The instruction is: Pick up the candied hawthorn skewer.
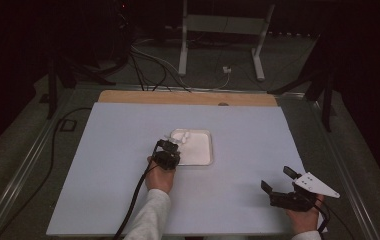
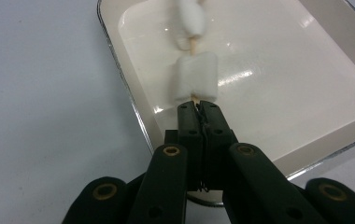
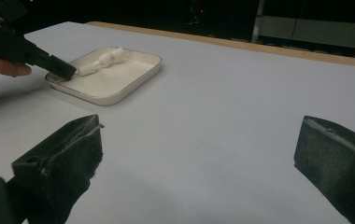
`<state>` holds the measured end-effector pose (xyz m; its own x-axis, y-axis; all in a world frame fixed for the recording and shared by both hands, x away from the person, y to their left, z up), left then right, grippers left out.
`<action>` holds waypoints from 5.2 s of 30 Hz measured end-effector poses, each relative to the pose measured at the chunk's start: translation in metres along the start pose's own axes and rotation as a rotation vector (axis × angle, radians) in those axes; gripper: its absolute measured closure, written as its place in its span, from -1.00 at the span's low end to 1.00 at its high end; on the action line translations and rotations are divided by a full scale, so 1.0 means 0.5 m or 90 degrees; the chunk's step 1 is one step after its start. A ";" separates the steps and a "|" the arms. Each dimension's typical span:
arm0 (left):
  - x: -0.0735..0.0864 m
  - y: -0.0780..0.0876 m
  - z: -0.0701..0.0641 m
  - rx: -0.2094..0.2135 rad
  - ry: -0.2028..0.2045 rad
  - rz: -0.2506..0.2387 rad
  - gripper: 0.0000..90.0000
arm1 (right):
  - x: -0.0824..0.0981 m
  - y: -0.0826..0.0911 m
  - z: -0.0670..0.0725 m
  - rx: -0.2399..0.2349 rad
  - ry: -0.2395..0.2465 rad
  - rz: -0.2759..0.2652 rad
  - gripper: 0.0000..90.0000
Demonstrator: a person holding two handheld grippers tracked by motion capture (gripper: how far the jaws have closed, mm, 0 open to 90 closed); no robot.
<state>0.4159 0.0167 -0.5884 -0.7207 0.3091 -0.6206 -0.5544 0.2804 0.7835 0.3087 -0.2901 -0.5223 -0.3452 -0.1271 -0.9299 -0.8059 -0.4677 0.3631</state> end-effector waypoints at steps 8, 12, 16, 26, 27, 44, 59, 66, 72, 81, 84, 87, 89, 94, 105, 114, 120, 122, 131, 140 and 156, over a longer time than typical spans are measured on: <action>-0.005 0.002 0.002 0.025 0.016 -0.008 1.00 | 0.000 0.001 -0.004 0.002 -0.003 -0.001 -0.97; -0.013 0.016 -0.001 0.041 0.023 -0.026 1.00 | 0.001 0.000 -0.003 0.001 -0.003 0.000 -0.97; -0.017 0.031 -0.001 0.045 0.021 -0.036 1.00 | 0.002 -0.001 -0.001 0.000 0.000 0.001 -0.97; 0.000 0.068 -0.006 0.070 0.017 -0.052 1.00 | 0.002 -0.002 0.001 -0.002 0.000 0.002 -0.97; 0.004 0.071 -0.005 0.072 0.017 -0.051 1.00 | 0.002 -0.002 0.001 -0.003 0.001 0.002 -0.97; 0.063 0.080 -0.005 0.119 0.030 -0.008 1.00 | 0.002 -0.003 0.003 -0.002 -0.001 0.002 -0.97; 0.073 0.066 -0.013 0.107 -0.005 0.022 0.97 | 0.002 -0.003 0.004 -0.001 -0.001 0.003 -0.97; 0.079 0.058 -0.009 0.094 -0.004 0.024 1.00 | 0.002 -0.003 0.001 0.001 -0.002 0.003 -0.96; 0.076 0.063 -0.010 0.099 -0.004 0.014 1.00 | 0.002 -0.003 0.001 0.001 -0.002 0.003 -0.96; 0.057 0.097 -0.012 0.127 0.015 -0.040 1.00 | -0.003 -0.006 0.013 -0.018 -0.025 -0.002 -0.96; 0.056 0.104 -0.013 0.133 0.010 -0.048 1.00 | -0.011 -0.013 0.027 -0.034 -0.034 -0.004 -0.96; 0.055 0.111 -0.012 0.138 0.008 -0.057 1.00 | -0.023 -0.019 0.038 -0.051 -0.036 -0.007 -0.96; 0.053 0.116 -0.013 0.145 0.010 -0.063 1.00 | -0.033 -0.024 0.045 -0.061 -0.039 -0.007 -0.96; 0.052 0.133 -0.016 0.153 0.000 -0.080 1.00 | -0.054 -0.043 0.058 -0.092 -0.059 0.002 -0.96; 0.052 0.167 -0.019 0.170 -0.017 -0.114 1.00 | -0.113 -0.127 0.100 -0.156 -0.113 0.020 -0.96; 0.052 0.188 -0.023 0.197 -0.016 -0.143 1.00 | -0.172 -0.176 0.138 -0.180 -0.110 0.025 -0.96; 0.049 0.200 -0.032 0.215 -0.020 -0.160 1.00 | -0.207 -0.203 0.172 -0.207 -0.113 0.030 -0.96; 0.047 0.205 -0.037 0.219 -0.023 -0.168 1.00 | -0.219 -0.218 0.188 -0.224 -0.125 0.040 -0.90; 0.033 0.228 -0.059 0.256 -0.027 -0.203 1.00 | -0.214 -0.260 0.231 -0.302 -0.219 0.080 -0.46; 0.029 0.232 -0.075 0.281 -0.029 -0.213 1.00 | -0.207 -0.295 0.259 -0.355 -0.326 0.107 0.10; 0.037 0.217 -0.091 0.297 -0.060 -0.185 0.71 | -0.206 -0.303 0.280 -0.374 -0.337 0.125 0.61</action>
<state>0.3235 0.0115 -0.5136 -0.5127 0.2331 -0.8264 -0.4661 0.7328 0.4958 0.3991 -0.0837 -0.4733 -0.7544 0.1068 -0.6477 -0.3740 -0.8808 0.2905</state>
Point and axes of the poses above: each handheld gripper's, and its own axes: y roughly backward along the jaws, x roughly out of its underside, z roughly to its left, the point moved 10 cm from there along -y, roughly forward along the jaws, and after that the axes turned 1 degree about -y, right-handed, at the moved point
